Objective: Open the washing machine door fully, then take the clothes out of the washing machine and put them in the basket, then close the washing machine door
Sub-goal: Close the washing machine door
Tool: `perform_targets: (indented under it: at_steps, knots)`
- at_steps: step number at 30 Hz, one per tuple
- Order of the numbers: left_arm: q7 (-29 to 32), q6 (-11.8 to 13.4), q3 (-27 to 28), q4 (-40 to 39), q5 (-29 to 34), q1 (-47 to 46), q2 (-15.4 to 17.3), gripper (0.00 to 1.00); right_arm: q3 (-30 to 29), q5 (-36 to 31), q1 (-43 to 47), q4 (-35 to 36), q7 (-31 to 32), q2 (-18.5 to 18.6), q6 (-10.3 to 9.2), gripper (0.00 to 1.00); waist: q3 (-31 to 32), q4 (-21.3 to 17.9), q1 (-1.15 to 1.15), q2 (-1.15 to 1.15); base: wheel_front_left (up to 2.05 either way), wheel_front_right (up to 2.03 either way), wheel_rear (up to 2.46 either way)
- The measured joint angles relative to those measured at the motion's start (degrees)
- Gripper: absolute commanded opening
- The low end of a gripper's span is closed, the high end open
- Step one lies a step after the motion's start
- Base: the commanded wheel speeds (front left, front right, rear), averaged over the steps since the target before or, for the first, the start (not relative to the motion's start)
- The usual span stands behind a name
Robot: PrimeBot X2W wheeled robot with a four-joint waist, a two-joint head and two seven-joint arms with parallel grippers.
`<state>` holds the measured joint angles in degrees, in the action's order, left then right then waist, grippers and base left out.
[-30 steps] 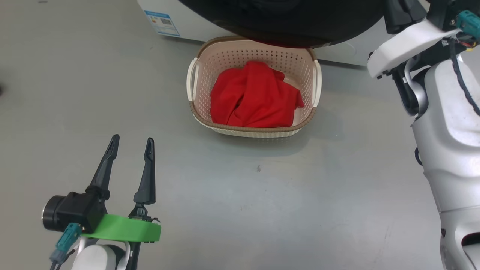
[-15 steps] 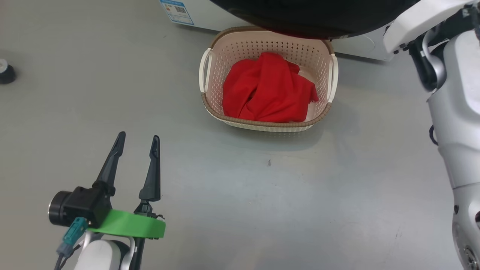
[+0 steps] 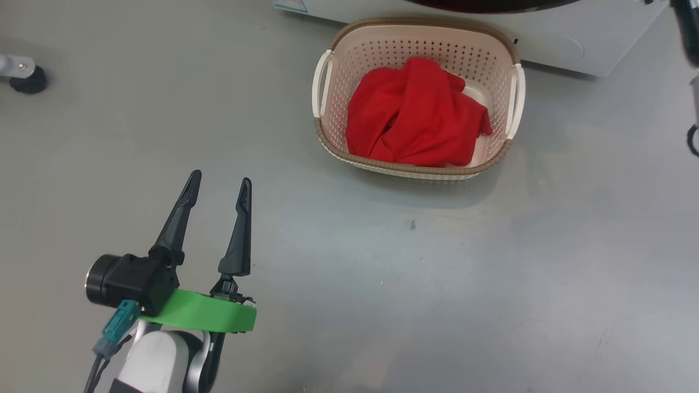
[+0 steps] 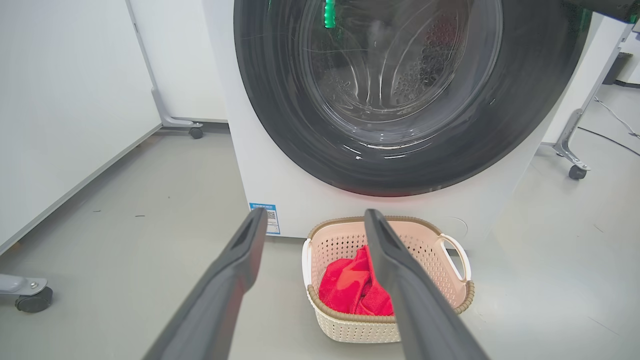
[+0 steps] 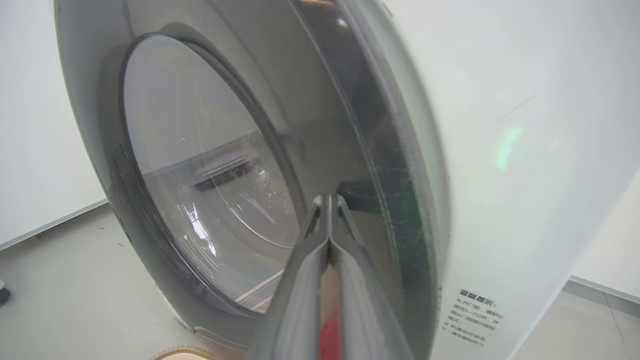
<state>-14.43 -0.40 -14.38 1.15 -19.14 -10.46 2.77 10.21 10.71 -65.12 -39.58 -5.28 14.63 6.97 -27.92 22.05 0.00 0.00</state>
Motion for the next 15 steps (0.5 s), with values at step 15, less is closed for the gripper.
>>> perform_targets:
  at_steps: [15]
  knots:
    - [-0.01,-0.92,-0.67,-0.92,0.00,-2.09,-0.60,1.00,-1.62,-0.59,-5.99,-4.37,-1.19,1.62,-1.33,0.00,-3.43,3.38,0.00,0.00,0.00,0.00,0.00]
